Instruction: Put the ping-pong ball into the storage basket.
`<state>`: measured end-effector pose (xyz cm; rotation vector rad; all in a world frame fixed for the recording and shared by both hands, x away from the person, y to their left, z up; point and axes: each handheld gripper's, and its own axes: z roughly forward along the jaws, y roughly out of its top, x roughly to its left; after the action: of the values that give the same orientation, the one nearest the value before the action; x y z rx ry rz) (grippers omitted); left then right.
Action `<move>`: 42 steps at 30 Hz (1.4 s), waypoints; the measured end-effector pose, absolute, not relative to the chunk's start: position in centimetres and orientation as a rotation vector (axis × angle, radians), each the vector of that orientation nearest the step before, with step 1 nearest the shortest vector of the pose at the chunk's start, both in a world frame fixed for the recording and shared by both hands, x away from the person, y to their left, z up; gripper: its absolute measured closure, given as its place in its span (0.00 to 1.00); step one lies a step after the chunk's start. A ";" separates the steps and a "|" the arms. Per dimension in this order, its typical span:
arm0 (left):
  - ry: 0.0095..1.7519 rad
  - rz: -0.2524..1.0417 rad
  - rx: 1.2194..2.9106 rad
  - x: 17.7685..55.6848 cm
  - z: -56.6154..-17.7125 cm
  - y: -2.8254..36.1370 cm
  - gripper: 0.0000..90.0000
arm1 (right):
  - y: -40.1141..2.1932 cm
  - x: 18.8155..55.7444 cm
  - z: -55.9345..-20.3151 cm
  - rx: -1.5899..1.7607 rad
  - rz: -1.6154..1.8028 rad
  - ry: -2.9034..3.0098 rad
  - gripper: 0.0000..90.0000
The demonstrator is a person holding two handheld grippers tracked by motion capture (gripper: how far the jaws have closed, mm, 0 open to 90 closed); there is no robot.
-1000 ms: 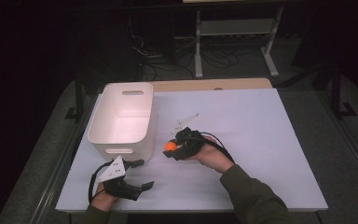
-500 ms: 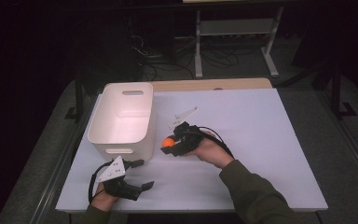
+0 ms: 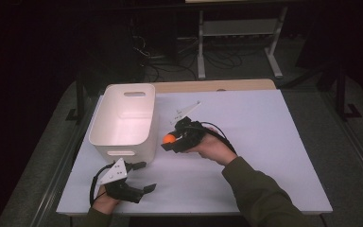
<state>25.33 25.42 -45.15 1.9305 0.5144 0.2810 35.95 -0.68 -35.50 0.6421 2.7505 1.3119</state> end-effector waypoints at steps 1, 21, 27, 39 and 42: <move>0.515 0.281 1.930 25.3 -45.1 25.4 0.16 | -0.7 36.0 -35.4 0.637 1.315 2.749 0.55; 0.512 0.285 1.929 25.3 -45.2 25.4 0.16 | -0.4 36.6 -32.4 0.606 1.340 2.718 0.55; 0.514 0.285 1.929 25.3 -45.1 25.4 0.16 | -0.1 36.8 -31.6 0.593 1.350 2.708 0.55; 0.514 0.284 1.929 25.3 -45.1 25.4 0.16 | 0.7 37.3 -30.0 0.579 1.361 2.700 0.55; 0.513 0.284 1.929 25.3 -45.1 25.4 0.16 | 1.0 37.5 -29.9 0.574 1.368 2.696 0.55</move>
<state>25.32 25.40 -45.15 1.9289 0.5130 0.2845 37.53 1.00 -29.86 0.5738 2.6961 1.3680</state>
